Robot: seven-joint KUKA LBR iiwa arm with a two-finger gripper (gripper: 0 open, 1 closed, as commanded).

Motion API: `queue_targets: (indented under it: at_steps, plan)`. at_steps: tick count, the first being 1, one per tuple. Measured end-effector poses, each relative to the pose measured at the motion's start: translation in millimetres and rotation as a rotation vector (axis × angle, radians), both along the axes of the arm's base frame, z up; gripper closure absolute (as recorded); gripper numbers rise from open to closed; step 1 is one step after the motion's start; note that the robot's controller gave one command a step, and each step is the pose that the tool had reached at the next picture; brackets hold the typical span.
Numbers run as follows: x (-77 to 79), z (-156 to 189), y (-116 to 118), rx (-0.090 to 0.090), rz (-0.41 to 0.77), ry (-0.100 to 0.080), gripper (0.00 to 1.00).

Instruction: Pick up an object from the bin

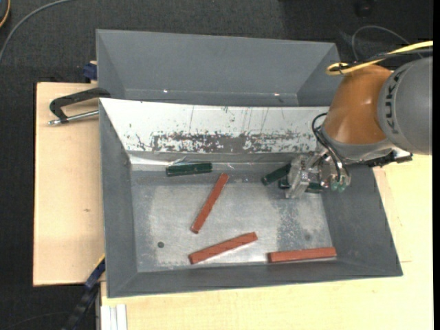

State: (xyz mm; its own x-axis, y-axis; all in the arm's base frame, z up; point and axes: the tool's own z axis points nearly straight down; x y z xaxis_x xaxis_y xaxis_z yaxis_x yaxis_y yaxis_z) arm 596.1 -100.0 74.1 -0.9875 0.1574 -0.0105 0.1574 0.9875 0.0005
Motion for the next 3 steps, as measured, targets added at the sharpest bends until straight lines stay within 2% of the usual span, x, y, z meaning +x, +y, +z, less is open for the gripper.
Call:
queue_targets:
  at_steps: [1,2,3]
  plan:
    - [-3.3,150,33,-0.001,0.07,-0.005,1.0]
    - [-15.0,82,86,0.004,0.16,0.013,1.0]
    - [2.1,129,81,0.0,0.148,-0.001,1.0]
